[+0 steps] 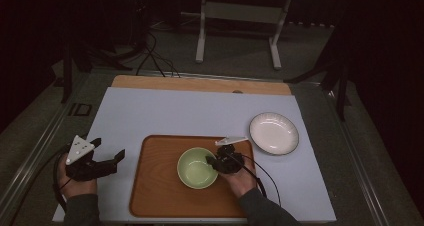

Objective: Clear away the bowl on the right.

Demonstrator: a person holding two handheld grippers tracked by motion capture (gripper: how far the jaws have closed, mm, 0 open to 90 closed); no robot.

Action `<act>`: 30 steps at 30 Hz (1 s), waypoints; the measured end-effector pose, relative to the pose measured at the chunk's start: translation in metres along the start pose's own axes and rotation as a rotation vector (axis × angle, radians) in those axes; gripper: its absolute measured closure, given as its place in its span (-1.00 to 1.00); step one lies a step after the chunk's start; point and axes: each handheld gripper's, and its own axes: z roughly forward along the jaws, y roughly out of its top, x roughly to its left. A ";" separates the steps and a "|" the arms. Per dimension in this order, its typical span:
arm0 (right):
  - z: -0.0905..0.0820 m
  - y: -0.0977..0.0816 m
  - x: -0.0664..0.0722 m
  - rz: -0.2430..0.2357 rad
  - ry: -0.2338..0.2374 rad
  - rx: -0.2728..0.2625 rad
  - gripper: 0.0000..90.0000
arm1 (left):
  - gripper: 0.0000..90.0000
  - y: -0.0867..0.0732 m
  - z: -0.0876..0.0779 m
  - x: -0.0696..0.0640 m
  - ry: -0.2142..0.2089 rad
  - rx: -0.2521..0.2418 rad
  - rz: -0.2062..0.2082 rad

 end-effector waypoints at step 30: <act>-0.043 0.013 -0.007 -0.151 -0.068 -0.118 0.10 | -0.75 0.000 0.000 0.000 0.004 -0.003 -0.005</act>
